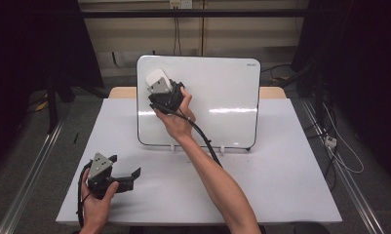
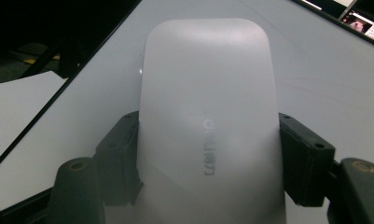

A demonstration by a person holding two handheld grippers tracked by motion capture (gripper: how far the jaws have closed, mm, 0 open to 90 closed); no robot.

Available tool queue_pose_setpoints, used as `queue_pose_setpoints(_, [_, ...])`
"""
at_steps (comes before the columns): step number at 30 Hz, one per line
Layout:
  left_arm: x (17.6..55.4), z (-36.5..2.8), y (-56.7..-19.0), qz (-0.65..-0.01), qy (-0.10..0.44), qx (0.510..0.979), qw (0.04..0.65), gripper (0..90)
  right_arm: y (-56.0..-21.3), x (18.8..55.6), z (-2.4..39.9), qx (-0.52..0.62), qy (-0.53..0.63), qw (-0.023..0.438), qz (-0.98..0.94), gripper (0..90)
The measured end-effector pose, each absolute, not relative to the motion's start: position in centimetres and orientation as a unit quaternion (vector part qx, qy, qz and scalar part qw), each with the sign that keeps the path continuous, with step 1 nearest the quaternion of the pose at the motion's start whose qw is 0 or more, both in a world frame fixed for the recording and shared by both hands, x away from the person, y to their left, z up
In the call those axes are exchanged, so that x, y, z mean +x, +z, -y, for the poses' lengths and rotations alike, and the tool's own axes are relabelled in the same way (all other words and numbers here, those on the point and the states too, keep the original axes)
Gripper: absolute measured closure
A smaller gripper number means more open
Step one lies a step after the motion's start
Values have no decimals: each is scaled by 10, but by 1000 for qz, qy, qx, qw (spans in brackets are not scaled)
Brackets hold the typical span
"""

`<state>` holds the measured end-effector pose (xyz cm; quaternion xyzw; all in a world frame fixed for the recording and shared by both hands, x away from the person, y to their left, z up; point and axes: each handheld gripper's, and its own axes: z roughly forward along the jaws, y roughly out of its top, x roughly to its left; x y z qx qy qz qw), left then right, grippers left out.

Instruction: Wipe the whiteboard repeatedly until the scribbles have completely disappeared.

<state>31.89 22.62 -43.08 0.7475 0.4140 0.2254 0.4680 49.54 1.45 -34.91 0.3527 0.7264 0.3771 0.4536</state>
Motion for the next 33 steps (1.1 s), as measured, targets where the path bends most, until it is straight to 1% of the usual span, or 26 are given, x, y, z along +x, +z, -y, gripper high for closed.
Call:
queue_pose_setpoints(7, [318, -227, -431, -417, 226, 745, 469, 39, -336, 504, 2, 377, 382, 454, -711, 313])
queue_pose_setpoints(14, [317, -228, -431, -419, 227, 744, 469, 39, -329, 506, 29, 397, 378, 460, -699, 313])
queue_pose_setpoints(33, [316, -226, -431, -419, 228, 745, 466, 39, -327, 489, 147, 465, 370, 467, -655, 314])
